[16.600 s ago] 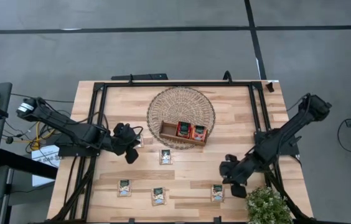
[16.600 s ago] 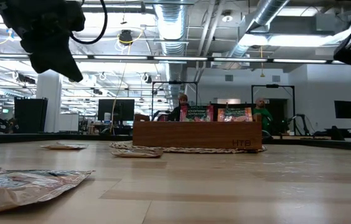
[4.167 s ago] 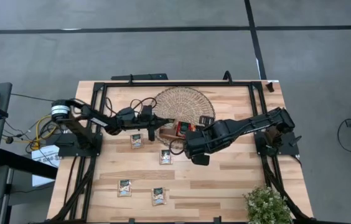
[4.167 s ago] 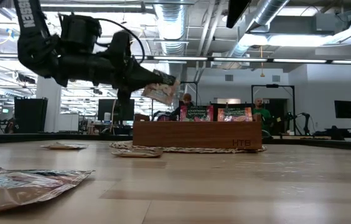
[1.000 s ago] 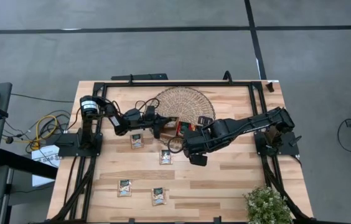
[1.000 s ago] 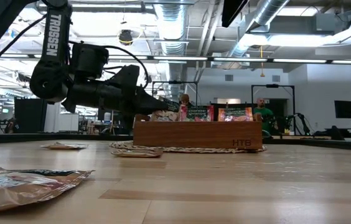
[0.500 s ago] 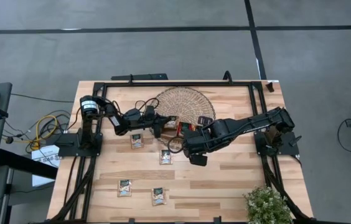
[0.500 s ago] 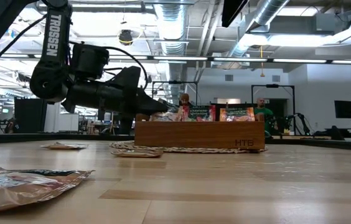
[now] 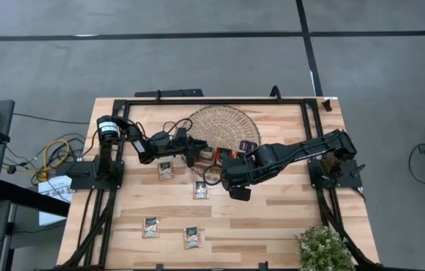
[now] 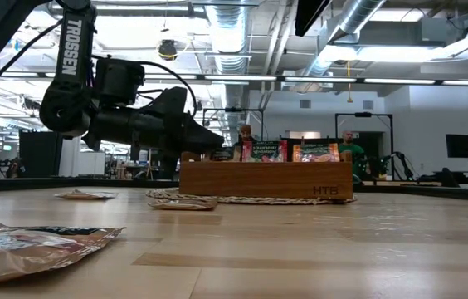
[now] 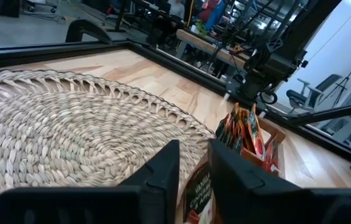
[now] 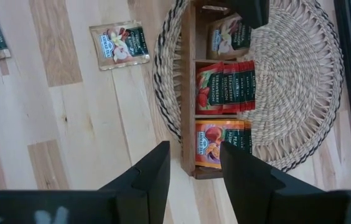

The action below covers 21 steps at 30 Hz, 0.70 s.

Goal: Pick & Place Tea
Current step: Put the brown tea bag into the left section of the wooden organizer

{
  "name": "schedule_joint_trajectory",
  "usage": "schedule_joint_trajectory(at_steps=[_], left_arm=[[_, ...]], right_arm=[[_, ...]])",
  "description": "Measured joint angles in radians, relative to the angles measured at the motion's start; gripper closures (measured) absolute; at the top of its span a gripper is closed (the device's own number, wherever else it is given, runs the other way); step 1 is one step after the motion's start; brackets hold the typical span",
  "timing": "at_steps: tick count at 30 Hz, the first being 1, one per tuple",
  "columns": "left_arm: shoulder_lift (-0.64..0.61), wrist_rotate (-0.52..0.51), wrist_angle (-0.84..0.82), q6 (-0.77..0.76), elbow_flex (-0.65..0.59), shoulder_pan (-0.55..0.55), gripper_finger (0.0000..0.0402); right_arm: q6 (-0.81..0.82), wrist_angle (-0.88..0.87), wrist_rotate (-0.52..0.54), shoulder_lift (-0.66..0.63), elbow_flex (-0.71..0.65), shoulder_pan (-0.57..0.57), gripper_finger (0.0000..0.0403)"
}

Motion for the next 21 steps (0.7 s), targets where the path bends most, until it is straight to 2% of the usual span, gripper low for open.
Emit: schedule_joint_trajectory(at_steps=[10,16,21], left_arm=[[-0.024,0.0,0.04,0.013,-0.002,0.0,0.0316],[-0.124,-0.016,0.036,0.033,-0.018,0.0,0.0316],[-0.271,-0.044,0.01,0.072,-0.098,0.0,0.0316]], right_arm=[[0.0,0.0,0.0,0.0,0.0,0.0,0.0269],[-0.002,-0.005,-0.001,0.0,0.0,0.0,0.0269],[-0.009,-0.018,-0.022,0.0,0.0,0.007,0.0269]])
